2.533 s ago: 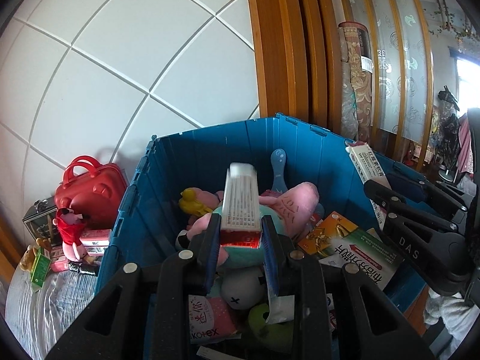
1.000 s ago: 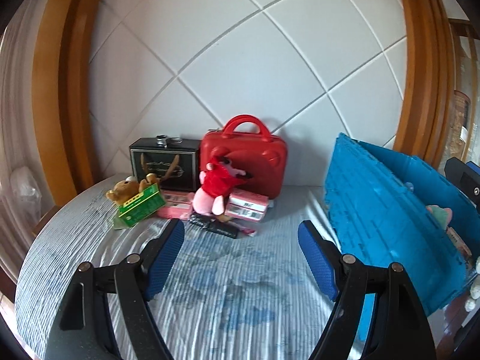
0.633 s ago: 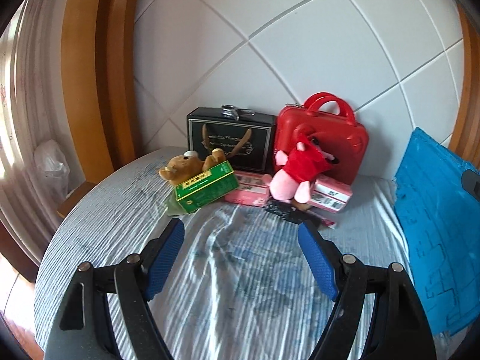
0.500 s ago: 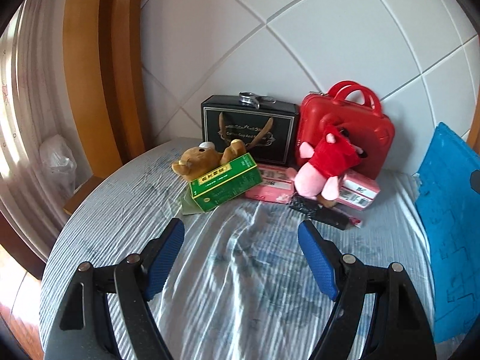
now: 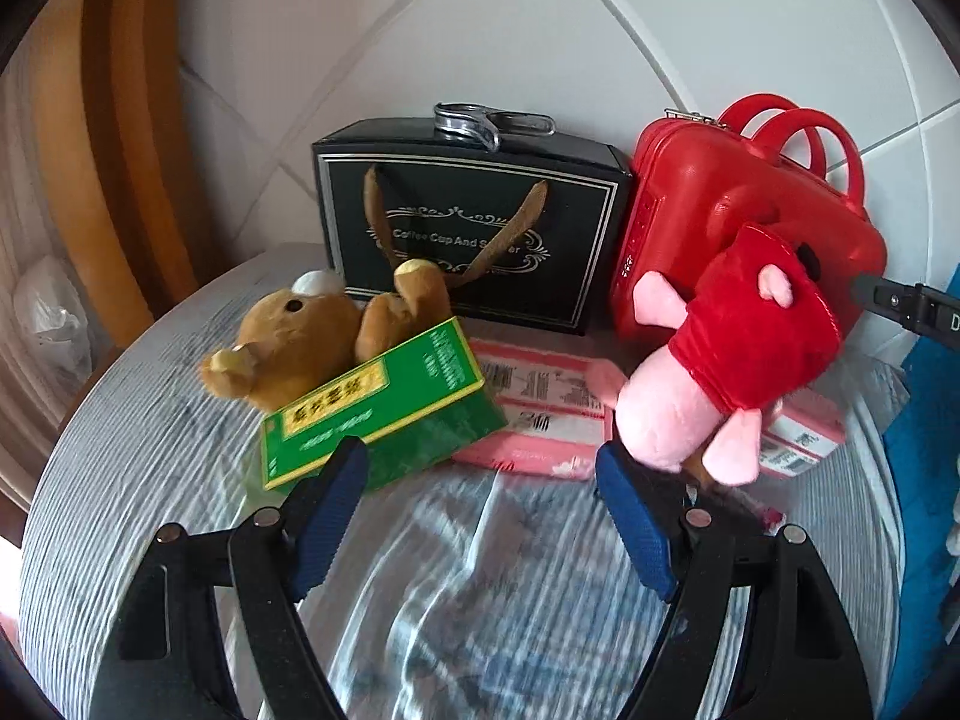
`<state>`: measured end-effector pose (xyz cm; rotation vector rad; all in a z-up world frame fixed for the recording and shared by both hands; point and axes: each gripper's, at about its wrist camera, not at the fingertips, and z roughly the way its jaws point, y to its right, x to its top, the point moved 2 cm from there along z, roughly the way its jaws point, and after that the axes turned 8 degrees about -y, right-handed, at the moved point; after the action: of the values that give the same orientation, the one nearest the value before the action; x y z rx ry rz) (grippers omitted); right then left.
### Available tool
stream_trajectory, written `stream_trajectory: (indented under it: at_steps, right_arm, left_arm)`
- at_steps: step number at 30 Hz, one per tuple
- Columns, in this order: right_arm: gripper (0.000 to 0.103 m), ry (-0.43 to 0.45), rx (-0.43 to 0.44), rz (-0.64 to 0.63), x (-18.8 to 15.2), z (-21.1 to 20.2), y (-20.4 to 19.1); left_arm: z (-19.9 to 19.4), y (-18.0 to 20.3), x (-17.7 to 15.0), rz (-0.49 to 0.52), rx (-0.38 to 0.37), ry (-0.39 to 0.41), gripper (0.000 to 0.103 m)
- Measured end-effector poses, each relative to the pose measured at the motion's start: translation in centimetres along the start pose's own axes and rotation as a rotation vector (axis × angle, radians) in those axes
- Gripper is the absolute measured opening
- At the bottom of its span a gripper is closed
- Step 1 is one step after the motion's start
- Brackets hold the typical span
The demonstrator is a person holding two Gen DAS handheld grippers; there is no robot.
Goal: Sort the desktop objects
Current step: 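Move both grippers back toward the pile on the bed, then grasp the pink pig plush in red dress with both grippers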
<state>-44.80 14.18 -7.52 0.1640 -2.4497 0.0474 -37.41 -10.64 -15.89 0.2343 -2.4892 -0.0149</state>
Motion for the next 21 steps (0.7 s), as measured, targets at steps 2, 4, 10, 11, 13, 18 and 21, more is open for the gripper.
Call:
stream_trajectory:
  at_steps: [2, 4, 10, 11, 13, 18, 21]
  right_arm:
    - [0.071, -0.004, -0.025, 0.034, 1.0, 1.9, 1.7]
    - [0.071, 0.003, -0.038, 0.060, 1.8, 3.2, 3.3]
    - [0.071, -0.145, 0.008, 0.013, 0.4, 9.3, 4.6]
    - [0.071, -0.159, 0.000, 0.019, -0.6, 9.7, 5.0]
    - [0.071, -0.173, 0.025, 0.052, -3.2, 9.1, 6.5]
    - [0.077, -0.229, 0.042, 0.034, -10.9, 5.9, 7.5]
    - [0.077, -0.268, -0.023, 0.075, -14.5, 4.0, 8.2]
  left_arm:
    - [2.8, 1.3, 2.4, 0.022, 0.026, 0.001, 0.078]
    - [5.7, 2.6, 4.9, 0.034, 0.046, -0.004, 0.078]
    - [11.1, 7.8, 6.7, 0.092, -0.059, -0.061, 0.077]
    - [11.1, 8.4, 5.9, 0.120, -0.071, -0.066, 0.076]
    - [10.0, 8.9, 3.7, 0.160, -0.102, -0.055, 0.076]
    - [5.6, 9.5, -2.7, 0.299, -0.090, -0.021, 0.076]
    - [3.3, 9.9, -6.1, 0.354, -0.132, -0.074, 0.076]
